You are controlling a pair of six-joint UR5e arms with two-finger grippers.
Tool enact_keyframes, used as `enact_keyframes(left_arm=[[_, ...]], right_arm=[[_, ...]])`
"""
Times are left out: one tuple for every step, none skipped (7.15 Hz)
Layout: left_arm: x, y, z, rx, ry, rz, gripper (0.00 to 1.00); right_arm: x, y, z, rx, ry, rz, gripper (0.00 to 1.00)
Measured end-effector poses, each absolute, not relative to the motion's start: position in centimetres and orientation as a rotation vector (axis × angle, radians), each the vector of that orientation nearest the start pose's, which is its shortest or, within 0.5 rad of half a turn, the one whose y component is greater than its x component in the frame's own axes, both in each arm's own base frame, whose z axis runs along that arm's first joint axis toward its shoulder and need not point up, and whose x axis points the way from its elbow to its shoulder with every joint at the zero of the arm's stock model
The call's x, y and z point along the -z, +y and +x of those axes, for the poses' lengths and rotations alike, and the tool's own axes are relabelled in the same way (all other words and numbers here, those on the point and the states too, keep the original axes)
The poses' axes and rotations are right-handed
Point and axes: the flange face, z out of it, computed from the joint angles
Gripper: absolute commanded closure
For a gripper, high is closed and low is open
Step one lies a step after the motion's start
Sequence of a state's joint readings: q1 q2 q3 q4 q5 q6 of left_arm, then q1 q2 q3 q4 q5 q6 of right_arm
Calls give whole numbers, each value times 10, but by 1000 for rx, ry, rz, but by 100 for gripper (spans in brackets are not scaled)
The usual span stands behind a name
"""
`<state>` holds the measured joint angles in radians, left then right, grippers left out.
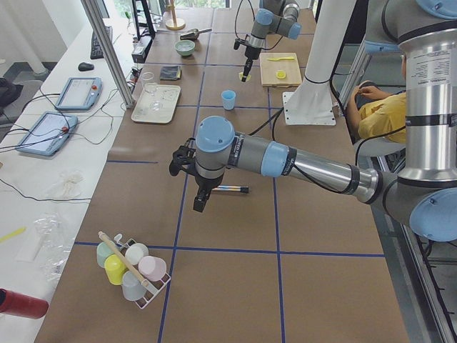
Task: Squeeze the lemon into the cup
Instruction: 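Carry the lemon slice with the right gripper over the blue cup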
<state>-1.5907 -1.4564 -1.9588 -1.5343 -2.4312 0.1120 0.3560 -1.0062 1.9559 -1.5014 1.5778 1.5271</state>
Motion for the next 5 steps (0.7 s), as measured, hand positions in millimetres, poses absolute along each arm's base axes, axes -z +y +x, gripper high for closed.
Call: enact_keyframes(left_arm=[[-519, -439, -67, -188, 841, 278, 0], [-518, -438, -67, -188, 841, 279, 0], [-518, -438, -67, -188, 841, 279, 0], [-518, -438, -67, -188, 841, 279, 0], [-518, -438, -67, -188, 841, 279, 0]], right_arm=[[-154, -358, -526, -312, -995, 197, 70], [-145, -379, -539, -332, -982, 191, 66], [-144, -390, -548, -343, -970, 185, 66], [-146, -397, -558, -352, -968, 181, 60], [-150, -402, -567, -357, -974, 180, 55]])
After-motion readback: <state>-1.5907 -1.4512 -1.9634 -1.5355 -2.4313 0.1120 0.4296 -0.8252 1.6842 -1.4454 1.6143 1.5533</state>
